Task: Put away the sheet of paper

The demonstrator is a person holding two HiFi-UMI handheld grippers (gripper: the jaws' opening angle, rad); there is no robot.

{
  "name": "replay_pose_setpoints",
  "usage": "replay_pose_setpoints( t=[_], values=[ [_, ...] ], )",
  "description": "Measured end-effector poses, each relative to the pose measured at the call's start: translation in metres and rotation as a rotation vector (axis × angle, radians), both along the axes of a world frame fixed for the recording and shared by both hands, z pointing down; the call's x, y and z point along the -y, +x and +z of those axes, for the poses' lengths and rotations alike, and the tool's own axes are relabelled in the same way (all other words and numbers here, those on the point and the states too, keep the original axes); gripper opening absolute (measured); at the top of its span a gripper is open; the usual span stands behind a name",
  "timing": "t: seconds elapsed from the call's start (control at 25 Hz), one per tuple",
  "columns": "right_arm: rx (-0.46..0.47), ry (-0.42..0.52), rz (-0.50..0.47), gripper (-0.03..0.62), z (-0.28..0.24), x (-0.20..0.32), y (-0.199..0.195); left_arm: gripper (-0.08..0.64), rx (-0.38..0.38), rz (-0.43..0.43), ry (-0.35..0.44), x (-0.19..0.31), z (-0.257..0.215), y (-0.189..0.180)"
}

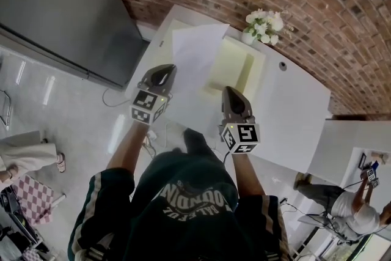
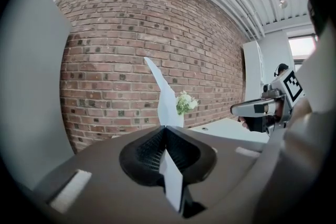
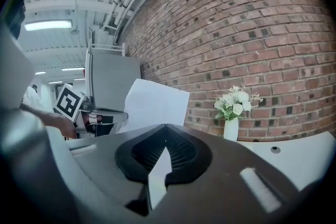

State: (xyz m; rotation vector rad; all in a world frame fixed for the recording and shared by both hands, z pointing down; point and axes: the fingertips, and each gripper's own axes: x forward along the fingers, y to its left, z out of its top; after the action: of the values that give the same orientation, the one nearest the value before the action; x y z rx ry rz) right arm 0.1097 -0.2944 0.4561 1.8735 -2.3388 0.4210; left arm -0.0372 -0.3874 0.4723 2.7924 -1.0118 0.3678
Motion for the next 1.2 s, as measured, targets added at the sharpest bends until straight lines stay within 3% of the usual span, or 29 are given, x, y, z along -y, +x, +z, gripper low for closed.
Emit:
replay_pose_setpoints(
  t=[0.48,1.2],
  values=[
    [0.019,-0.068,-0.001,0.0,0.03,0.039,0.029,0.012,0.035,0.027,-0.075,0.039,0.036,0.037],
    [0.044,-0.15,0.027,0.0,0.069,0.06,0.056,0.012,0.082,0.047,-0.226,0.065,0.105,0.061]
  ],
)
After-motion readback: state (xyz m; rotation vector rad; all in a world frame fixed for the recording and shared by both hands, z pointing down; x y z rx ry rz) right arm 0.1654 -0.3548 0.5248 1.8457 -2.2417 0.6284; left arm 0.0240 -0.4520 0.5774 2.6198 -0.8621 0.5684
